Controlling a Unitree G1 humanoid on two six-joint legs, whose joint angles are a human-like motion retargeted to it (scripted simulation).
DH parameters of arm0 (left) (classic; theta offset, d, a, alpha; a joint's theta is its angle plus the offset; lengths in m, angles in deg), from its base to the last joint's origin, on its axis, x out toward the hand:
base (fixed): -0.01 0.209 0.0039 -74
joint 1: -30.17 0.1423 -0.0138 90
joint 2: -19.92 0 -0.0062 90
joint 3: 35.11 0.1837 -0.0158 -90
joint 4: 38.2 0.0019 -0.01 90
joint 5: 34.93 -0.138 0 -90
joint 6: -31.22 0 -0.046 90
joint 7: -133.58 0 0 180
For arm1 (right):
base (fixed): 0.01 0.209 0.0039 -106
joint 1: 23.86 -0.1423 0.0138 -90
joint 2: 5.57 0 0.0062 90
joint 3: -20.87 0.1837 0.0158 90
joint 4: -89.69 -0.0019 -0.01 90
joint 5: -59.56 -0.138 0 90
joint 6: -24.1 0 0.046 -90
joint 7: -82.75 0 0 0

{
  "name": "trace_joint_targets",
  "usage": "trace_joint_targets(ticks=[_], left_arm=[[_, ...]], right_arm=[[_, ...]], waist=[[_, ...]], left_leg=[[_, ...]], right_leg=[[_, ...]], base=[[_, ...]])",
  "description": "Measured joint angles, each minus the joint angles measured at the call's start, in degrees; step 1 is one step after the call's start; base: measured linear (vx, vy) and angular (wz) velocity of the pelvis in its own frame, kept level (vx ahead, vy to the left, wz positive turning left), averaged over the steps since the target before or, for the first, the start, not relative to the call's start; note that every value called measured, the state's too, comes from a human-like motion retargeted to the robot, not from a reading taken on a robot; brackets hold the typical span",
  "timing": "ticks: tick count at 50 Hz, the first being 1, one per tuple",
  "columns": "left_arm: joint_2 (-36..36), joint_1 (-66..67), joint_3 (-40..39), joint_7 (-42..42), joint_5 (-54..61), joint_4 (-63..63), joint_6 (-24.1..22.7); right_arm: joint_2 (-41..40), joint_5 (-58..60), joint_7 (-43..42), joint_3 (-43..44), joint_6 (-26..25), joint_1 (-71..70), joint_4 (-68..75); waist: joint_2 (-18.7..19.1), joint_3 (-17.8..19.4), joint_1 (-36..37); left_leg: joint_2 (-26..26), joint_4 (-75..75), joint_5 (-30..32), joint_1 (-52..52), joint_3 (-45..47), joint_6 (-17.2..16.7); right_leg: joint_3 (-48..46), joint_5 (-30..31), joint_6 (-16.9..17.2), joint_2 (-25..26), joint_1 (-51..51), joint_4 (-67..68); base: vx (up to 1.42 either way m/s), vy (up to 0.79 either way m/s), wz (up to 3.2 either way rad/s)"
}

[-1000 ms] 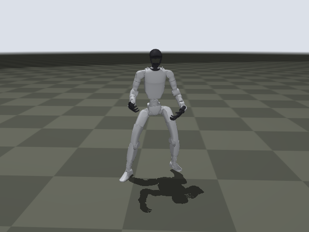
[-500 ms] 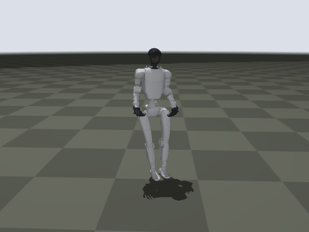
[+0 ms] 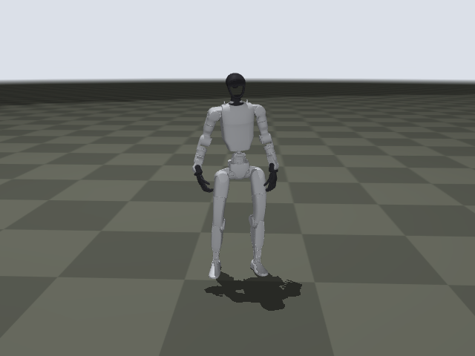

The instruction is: Kungfu

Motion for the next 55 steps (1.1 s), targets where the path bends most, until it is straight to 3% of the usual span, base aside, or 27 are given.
trace_joint_targets(ticks=[3, 6, 10, 13, 17, 20, 22, 23, 24, 28, 30, 32, 34, 38, 43, 45, 48, 50, 53, 55], left_arm=[[2.4, 1.3, 0.3, -6.2, -1.4, 1.8, 5.0], [3.0, 2.7, -1.0, -9.6, -0.3, 1.3, 3.5], [0.7, 3.7, -1.3, -4.7, 1.2, 1.9, 3.0], [-1.6, 4.6, -1.2, -1.0, 3.8, 2.7, 2.8], [-3.9, 6.7, -3.6, -1.6, 6.4, 4.0, 4.3], [-2.8, 6.5, -8.0, -5.8, 6.5, 6.7, 7.1], [-1.1, 7.3, -12.0, -9.0, 7.9, 8.2, 7.4], [-0.4, 8.2, -13.3, -10.0, 9.6, 8.4, 7.0], [0.1, 8.9, -14.1, -10.5, 11.5, 8.4, 6.6], [2.7, 9.8, -15.6, -11.8, 15.4, 9.1, 5.8], [4.1, 9.6, -16.1, -13.8, 15.6, 9.7, 5.6], [5.1, 9.6, -16.0, -15.0, 16.9, 9.7, 4.8], [5.7, 9.8, -16.3, -15.2, 17.0, 9.3, 4.1], [5.7, 9.8, -17.4, -14.7, 14.1, 8.6, 4.1], [4.3, 10.7, -19.4, -16.3, 11.7, 8.2, 4.3], [3.7, 11.0, -20.5, -16.7, 11.7, 8.6, 4.4], [2.7, 11.9, -22.8, -16.3, 12.9, 9.6, 4.7], [1.8, 13.1, -24.3, -16.0, 13.8, 10.5, 5.0], [-0.2, 14.0, -26.9, -15.3, 13.9, 13.9, 6.3], [-2.3, 11.8, -27.8, -15.1, 13.5, 16.5, 8.0]], right_arm=[[-0.3, 3.5, -7.0, -1.4, 2.0, 0.3, -0.3], [-0.6, 3.3, -11.0, -1.5, 3.9, 0.6, 0.3], [-0.3, 2.3, -7.7, -1.6, 2.6, 0.0, 3.2], [0.3, 2.8, -4.1, -1.9, 2.3, -1.0, 5.1], [2.0, 1.1, 1.1, -3.2, 1.3, -3.3, 6.6], [3.1, -3.9, 5.4, -3.7, -1.7, -5.7, 5.8], [2.9, -4.9, 5.8, -2.7, -2.5, -6.4, 5.3], [2.5, -4.3, 4.8, -1.6, -2.2, -6.5, 5.4], [1.9, -3.4, 3.3, -0.4, -1.5, -6.7, 5.7], [1.4, -3.0, -3.4, 1.6, 0.8, -8.3, 8.1], [1.7, -3.0, -5.3, 2.0, 0.7, -9.3, 9.6], [1.0, -0.1, -7.0, 3.5, -0.3, -10.6, 11.4], [-0.4, 3.7, -8.8, 5.7, -1.1, -11.6, 13.0], [-4.2, 8.8, -13.6, 11.1, -2.8, -12.9, 16.4], [-8.3, 7.2, -17.7, 13.3, -3.6, -12.3, 21.2], [-9.2, 5.8, -17.6, 13.0, -2.6, -11.2, 22.5], [-10.3, 5.1, -17.8, 11.0, -1.8, -9.1, 24.6], [-11.0, 6.1, -19.0, 10.0, -1.5, -7.5, 26.3], [-12.2, 8.3, -22.5, 8.8, -1.9, -5.1, 29.3], [-12.9, 8.2, -23.9, 9.0, -1.5, -5.4, 31.2]], waist=[[0.9, -0.1, -0.6], [1.7, -0.8, -0.7], [0.9, -1.9, -0.1], [-1.0, -2.3, 0.1], [-2.4, -3.3, -0.5], [-2.6, -5.5, -5.3], [-2.4, -7.6, -11.3], [-2.9, -8.5, -12.9], [-3.2, -9.2, -13.4], [-5.0, -9.2, -8.4], [-4.2, -8.8, -7.9], [-3.1, -8.6, -8.3], [-4.5, -8.3, -4.6], [-0.5, -7.1, -5.3], [-3.5, -5.4, 3.1], [-4.0, -5.1, 4.1], [-7.1, -6.0, 4.5], [-9.4, -7.3, 3.9], [-12.5, -10.6, 1.4], [-12.0, -11.7, -0.2]], left_leg=[[2.5, -1.0, -0.1, 0.8, 2.4, -1.1], [5.3, -1.9, -0.1, 1.6, 6.1, -2.6], [8.2, -2.8, -0.3, 3.4, 12.7, -4.9], [9.4, -2.8, -0.6, 5.6, 18.5, -6.8], [12.6, -1.3, 1.6, 7.7, 25.4, -8.6], [16.2, 4.2, 6.6, 3.8, 26.1, -6.8], [17.3, 11.3, 8.8, -1.5, 22.0, -0.5], [17.0, 14.8, 9.0, -3.6, 20.9, 3.6], [16.8, 17.4, 7.9, -4.8, 20.6, 4.2], [10.6, 23.8, 3.7, -8.1, 15.2, -1.2], [7.6, 25.1, 2.1, -10.4, 12.8, -3.1], [6.1, 26.6, 0.5, -14.1, 13.3, -2.7], [4.0, 23.4, 0.5, -14.8, 19.8, -1.6], [1.5, 17.4, 1.5, -19.2, 16.6, -4.4], [-0.2, 5.8, 7.1, -20.5, 23.3, -6.5], [-0.2, 3.8, 8.1, -19.9, 25.7, -6.1], [-2.0, 4.5, 9.9, -19.8, 25.1, 4.2], [-3.3, 5.3, 6.2, -18.6, 25.5, 8.1], [-5.8, 7.2, 3.9, -20.4, 19.4, 6.9], [-0.2, 9.0, 3.8, -21.6, 17.7, 3.2]], right_leg=[[-1.1, 4.8, -2.3, -2.6, 0.1, 1.4], [-5.5, 8.2, -6.6, -5.1, 1.1, 0.8], [-14.0, 10.1, -10.0, -7.6, 2.9, -1.8], [-14.1, 2.3, -4.7, -6.2, 3.2, -5.0], [-10.5, -1.9, -3.9, -2.9, 2.0, -6.6], [-8.4, -4.2, -5.1, -0.9, -0.3, -6.6], [-8.9, -5.0, -6.4, -0.6, -1.0, -7.1], [-8.2, -5.3, -7.1, -0.7, -1.1, -7.5], [-7.4, -5.6, -7.8, -0.4, -1.4, -7.8], [-2.2, -5.6, -10.2, 1.7, -1.5, -9.0], [-2.5, -5.9, -11.3, 3.2, -0.8, -9.4], [-2.4, -6.1, -12.2, 4.7, -0.3, -10.1], [2.0, -6.1, -12.7, 4.9, -0.4, -10.2], [-0.9, -7.3, -14.1, 10.3, 3.0, -12.3], [6.7, -9.3, -14.6, 13.1, 6.1, -11.7], [6.9, -10.3, -13.9, 14.2, 7.5, -11.3], [7.1, -10.6, -11.4, 13.5, 8.3, -9.8], [7.0, -9.4, -8.0, 13.1, 8.5, -8.2], [7.2, -1.9, 3.6, 11.9, 6.8, -3.9], [3.5, 5.2, 5.5, 18.8, 1.4, 1.4]], base=[[-0.2, -0.29, -0.94], [-0.23, -0.46, -1.25], [-0.17, -0.55, -1.47], [-0.12, -0.64, -1.6], [-0.08, -0.84, -1.31], [-0.08, -0.89, -0.02], [0.11, -0.7, 0.65], [0.11, -0.73, -0.19], [0.05, -0.79, -0.92], [0.02, -0.49, -2.03], [0.1, -0.41, -0.97], [0.17, -0.29, -1.01], [0.28, -0.3, -1.78], [0.26, -0.22, -0.34], [0.44, -0.3, -1.43], [0.57, -0.26, -0.34], [0.5, -0.26, -0.12], [0.8, -0.31, 0.12], [0.74, -0.39, 0.33], [0.25, -1.17, 0.44]])
